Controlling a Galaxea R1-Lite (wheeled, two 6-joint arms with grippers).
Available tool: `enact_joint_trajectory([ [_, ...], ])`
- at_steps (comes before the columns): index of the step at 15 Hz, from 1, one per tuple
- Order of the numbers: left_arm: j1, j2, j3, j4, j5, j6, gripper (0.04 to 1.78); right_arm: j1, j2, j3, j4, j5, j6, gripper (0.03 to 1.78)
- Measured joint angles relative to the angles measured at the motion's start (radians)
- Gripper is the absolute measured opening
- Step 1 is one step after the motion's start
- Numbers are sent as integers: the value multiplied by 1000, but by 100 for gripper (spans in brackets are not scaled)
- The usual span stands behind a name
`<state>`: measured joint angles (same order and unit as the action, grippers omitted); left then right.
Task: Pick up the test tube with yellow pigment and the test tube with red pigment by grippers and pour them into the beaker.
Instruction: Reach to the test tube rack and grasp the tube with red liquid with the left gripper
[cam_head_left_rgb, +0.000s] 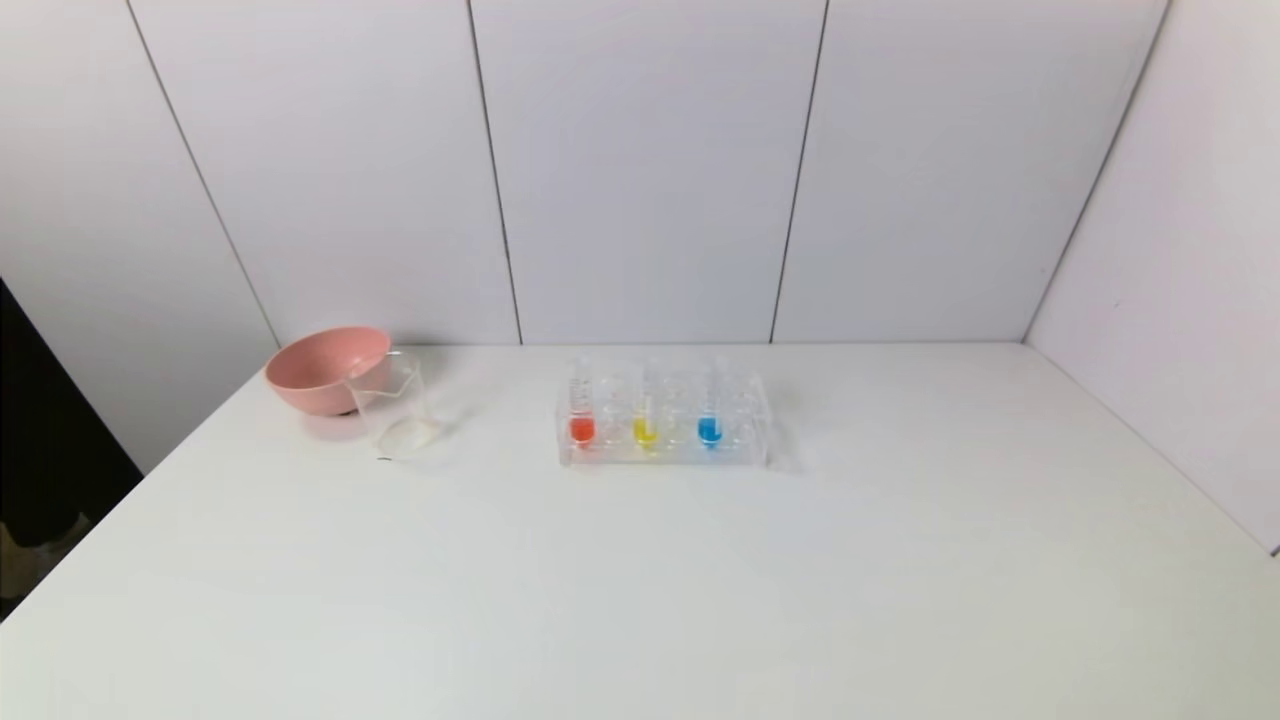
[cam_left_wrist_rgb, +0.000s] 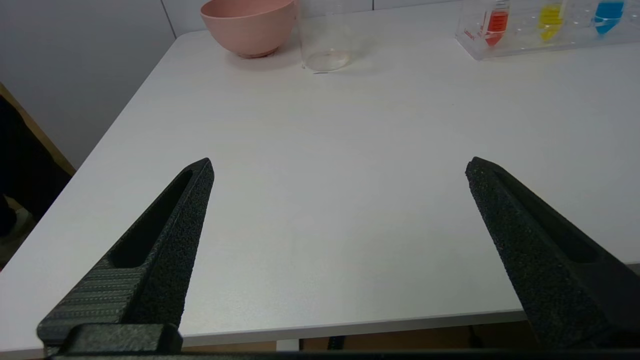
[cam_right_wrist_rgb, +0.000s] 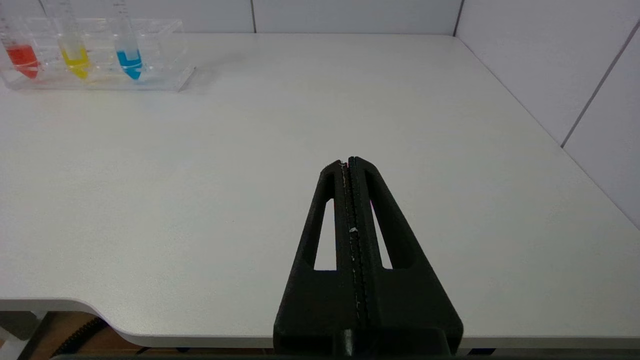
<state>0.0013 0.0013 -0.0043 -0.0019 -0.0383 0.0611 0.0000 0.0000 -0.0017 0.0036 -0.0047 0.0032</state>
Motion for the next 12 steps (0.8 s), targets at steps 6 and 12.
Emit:
enact_joint_trajectory([
  [6, 0, 0, 1, -1, -3, 6, 176, 0, 0, 0, 0, 0, 0, 11],
  [12, 0, 0, 0, 2, -2, -2, 176, 0, 0, 0, 0, 0, 0, 11],
])
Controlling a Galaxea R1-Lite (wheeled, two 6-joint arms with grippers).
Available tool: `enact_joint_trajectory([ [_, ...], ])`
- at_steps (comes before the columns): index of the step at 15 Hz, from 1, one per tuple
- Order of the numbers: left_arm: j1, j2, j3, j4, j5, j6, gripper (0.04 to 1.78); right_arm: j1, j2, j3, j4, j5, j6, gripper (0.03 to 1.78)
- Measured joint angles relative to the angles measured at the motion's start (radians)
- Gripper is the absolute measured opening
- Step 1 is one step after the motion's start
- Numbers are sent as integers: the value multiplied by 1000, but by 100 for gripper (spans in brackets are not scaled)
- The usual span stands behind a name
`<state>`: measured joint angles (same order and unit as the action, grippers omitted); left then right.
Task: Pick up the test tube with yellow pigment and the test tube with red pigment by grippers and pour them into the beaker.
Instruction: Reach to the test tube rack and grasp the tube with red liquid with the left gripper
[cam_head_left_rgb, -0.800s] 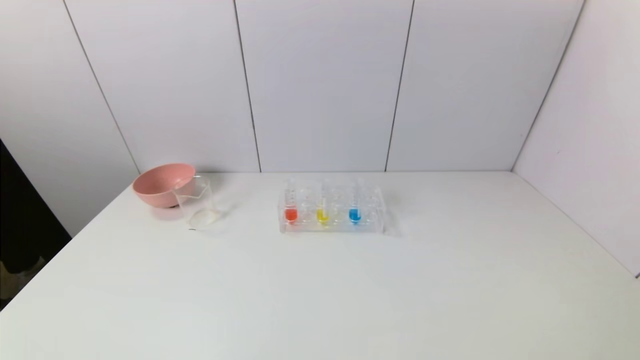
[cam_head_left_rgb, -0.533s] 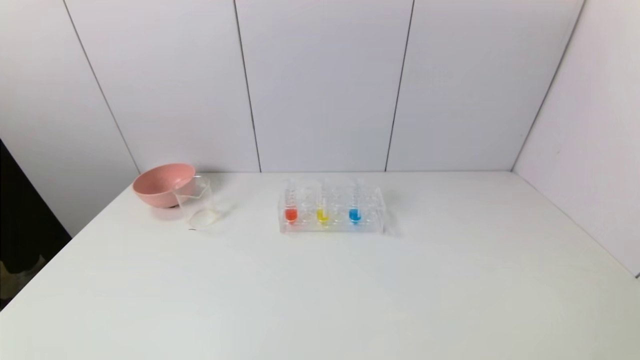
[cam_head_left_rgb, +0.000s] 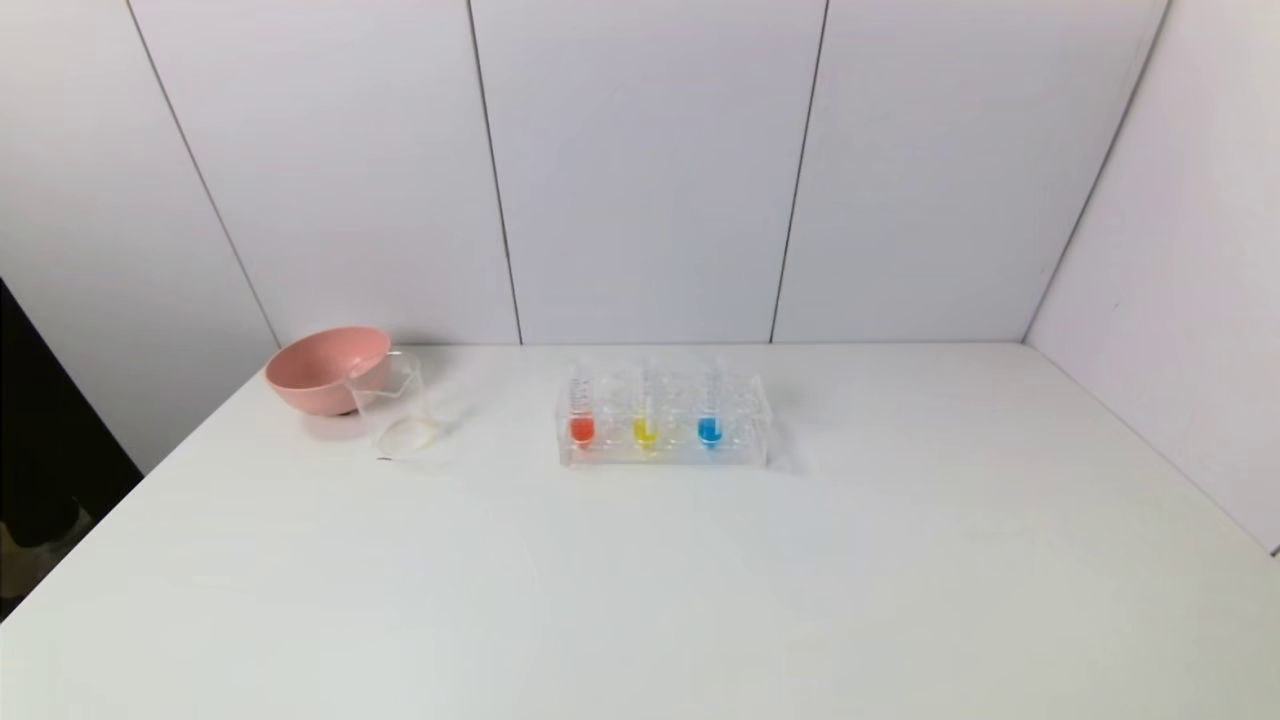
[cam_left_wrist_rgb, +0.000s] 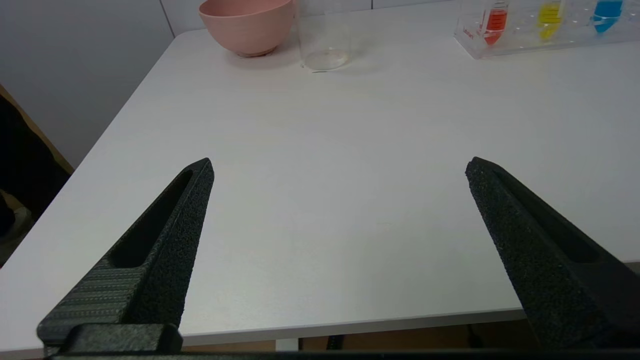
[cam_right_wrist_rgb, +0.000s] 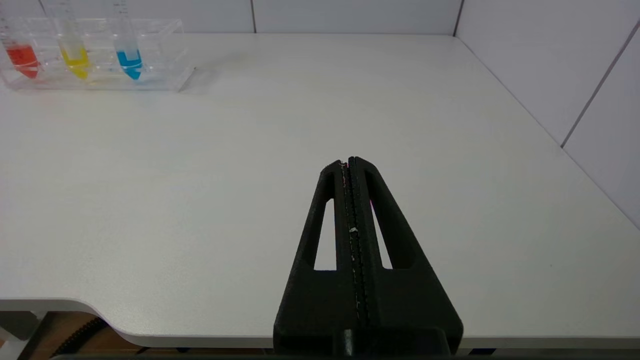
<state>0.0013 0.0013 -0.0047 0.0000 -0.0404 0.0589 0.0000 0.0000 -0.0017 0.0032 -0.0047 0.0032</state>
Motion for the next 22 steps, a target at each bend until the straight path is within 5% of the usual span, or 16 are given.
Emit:
enact_joint_trajectory([
  [9, 0, 0, -53, 7, 1, -37, 176, 0, 0, 0, 0, 0, 0, 11],
  [17, 0, 129, -442, 224, -116, -39, 176, 0, 0, 0, 0, 0, 0, 11],
  [22, -1, 461, -647, 113, -163, -59, 176, 0, 0, 0, 0, 0, 0, 11],
])
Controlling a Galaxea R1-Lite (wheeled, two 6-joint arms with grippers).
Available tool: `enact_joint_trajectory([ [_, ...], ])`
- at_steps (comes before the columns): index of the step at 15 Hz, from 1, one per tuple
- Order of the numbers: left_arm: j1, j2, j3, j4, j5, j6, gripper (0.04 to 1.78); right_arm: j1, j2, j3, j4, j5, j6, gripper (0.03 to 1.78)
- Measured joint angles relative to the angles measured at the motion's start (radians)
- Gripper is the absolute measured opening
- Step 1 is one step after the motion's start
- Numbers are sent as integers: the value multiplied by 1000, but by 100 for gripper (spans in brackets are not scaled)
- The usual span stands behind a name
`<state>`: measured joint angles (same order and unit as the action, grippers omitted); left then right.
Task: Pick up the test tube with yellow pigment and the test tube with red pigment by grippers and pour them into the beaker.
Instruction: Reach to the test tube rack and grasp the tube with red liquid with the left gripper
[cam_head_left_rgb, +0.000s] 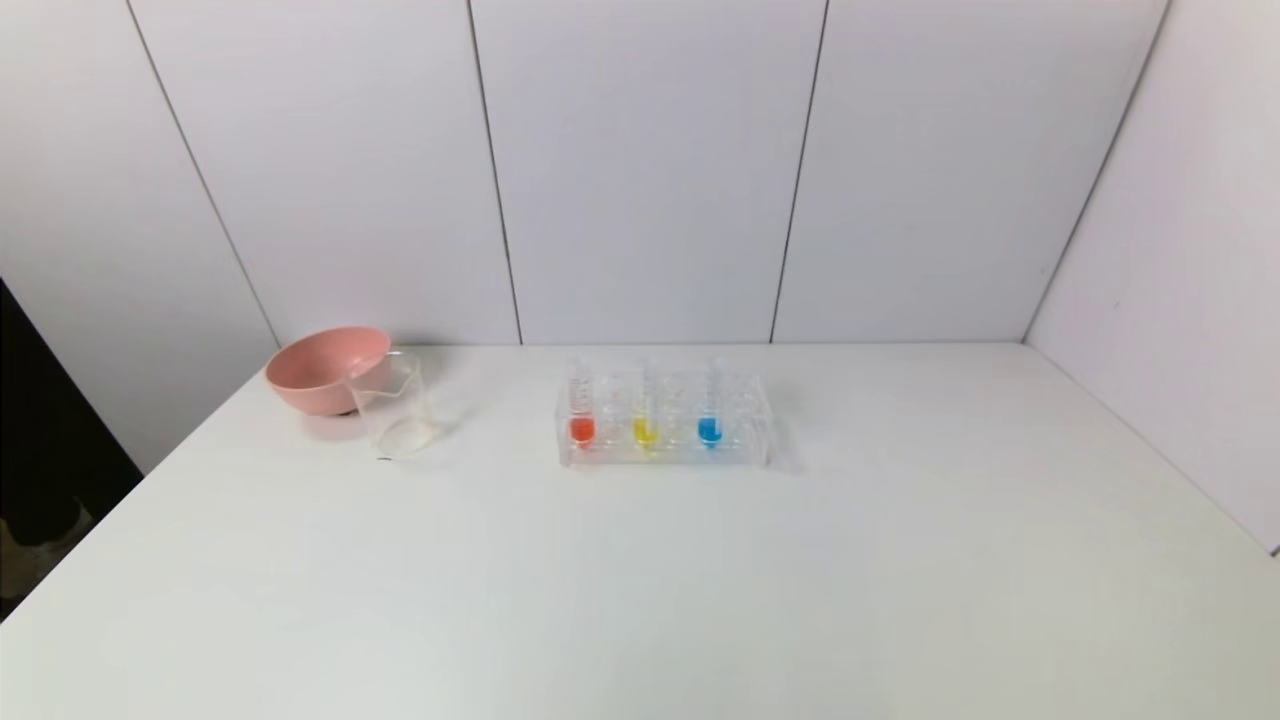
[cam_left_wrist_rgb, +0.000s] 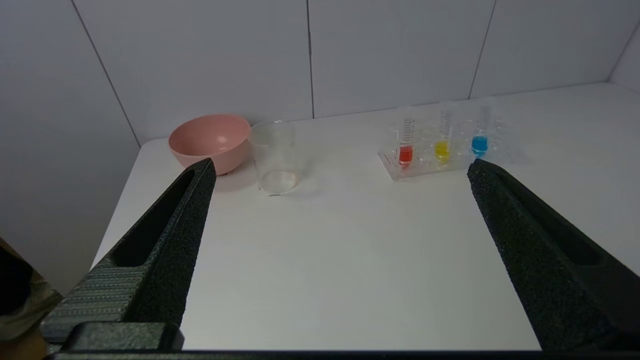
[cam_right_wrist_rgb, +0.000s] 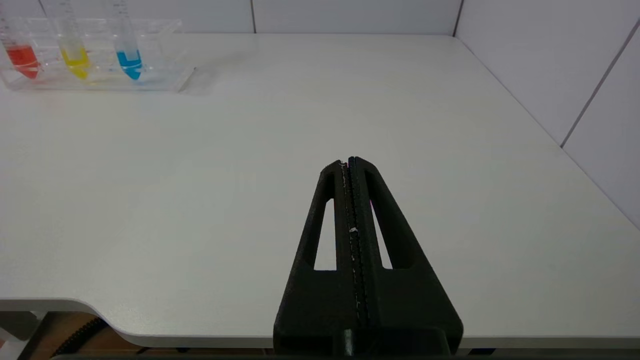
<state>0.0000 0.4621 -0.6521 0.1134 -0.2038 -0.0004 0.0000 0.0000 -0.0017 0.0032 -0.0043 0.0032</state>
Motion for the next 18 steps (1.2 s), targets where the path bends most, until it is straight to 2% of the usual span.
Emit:
enact_joint_trajectory([
  [5, -7, 338, -83, -222, -113, -5, 176, 0, 0, 0, 0, 0, 0, 11],
  [10, -80, 589, -113, -382, -196, -10, 176, 0, 0, 0, 0, 0, 0, 11],
  [18, -114, 928, -141, -657, -543, 2, 176, 0, 0, 0, 0, 0, 0, 11],
])
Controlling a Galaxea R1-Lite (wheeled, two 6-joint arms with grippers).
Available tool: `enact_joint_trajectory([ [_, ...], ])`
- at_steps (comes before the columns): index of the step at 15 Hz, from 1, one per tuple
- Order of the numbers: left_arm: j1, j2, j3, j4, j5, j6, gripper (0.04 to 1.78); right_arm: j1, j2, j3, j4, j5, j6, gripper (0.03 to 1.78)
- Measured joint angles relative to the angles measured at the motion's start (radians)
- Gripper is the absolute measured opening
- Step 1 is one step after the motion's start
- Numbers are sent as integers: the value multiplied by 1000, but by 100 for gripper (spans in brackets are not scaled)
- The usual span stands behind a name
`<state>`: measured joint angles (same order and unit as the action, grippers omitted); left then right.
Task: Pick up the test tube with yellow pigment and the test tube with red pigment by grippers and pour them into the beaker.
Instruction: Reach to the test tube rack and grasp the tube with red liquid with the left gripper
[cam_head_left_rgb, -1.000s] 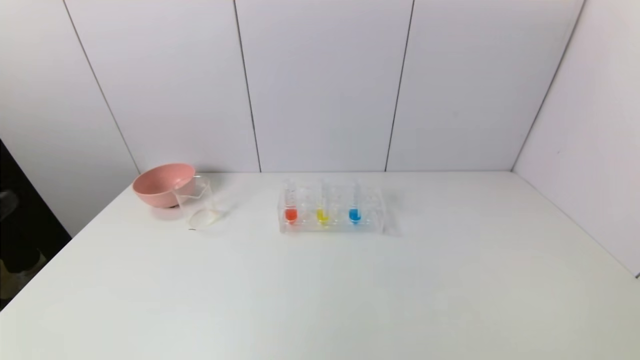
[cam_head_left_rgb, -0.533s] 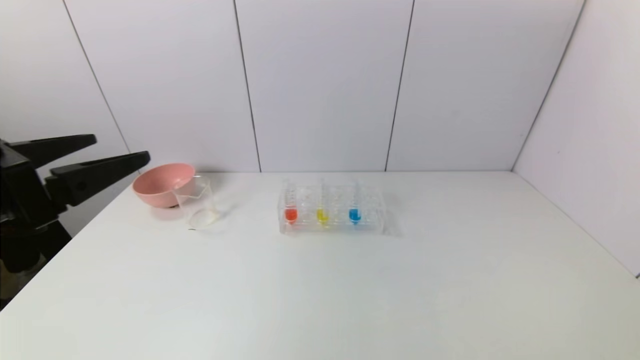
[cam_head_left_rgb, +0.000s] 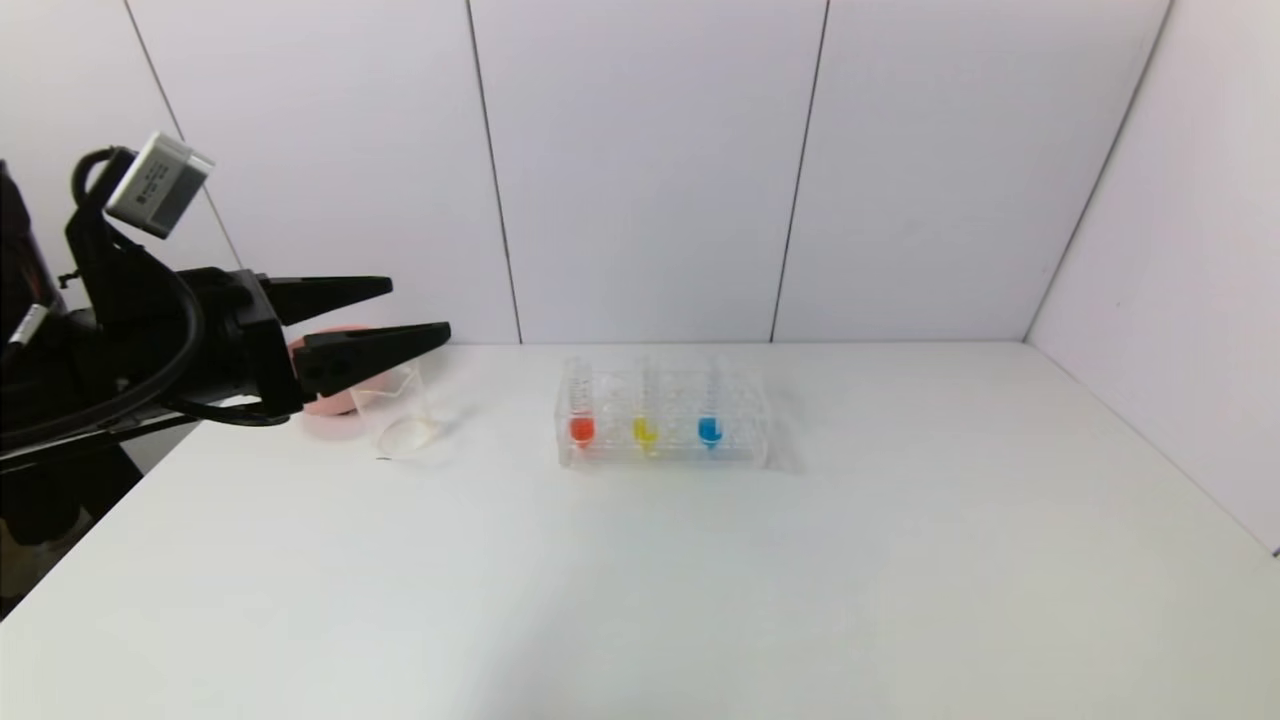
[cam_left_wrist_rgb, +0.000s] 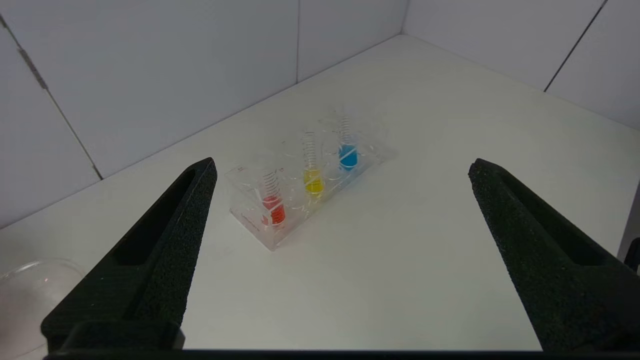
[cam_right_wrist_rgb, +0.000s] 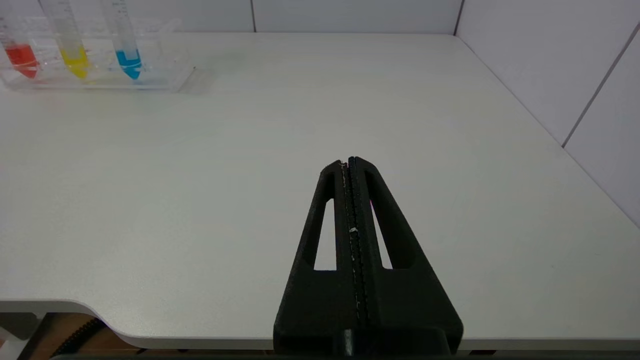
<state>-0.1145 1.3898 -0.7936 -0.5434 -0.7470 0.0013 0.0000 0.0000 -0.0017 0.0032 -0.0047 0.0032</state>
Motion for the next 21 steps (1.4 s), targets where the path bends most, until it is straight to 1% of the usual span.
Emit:
enact_joint_trajectory([
  [2, 0, 74, 0, -82, -79, 17, 176, 0, 0, 0, 0, 0, 0, 11],
  [4, -1, 137, 6, -140, -159, 76, 176, 0, 0, 0, 0, 0, 0, 11],
  [8, -4, 233, 1, -148, -302, 185, 176, 0, 0, 0, 0, 0, 0, 11],
  [9, -7, 256, -1, -150, -316, 204, 176, 0, 0, 0, 0, 0, 0, 11],
  [12, -21, 334, -24, -169, -320, 251, 176, 0, 0, 0, 0, 0, 0, 11],
  [18, -66, 523, -139, -270, -306, 251, 176, 0, 0, 0, 0, 0, 0, 11],
  [21, -77, 605, -213, -281, -307, 233, 176, 0, 0, 0, 0, 0, 0, 11],
])
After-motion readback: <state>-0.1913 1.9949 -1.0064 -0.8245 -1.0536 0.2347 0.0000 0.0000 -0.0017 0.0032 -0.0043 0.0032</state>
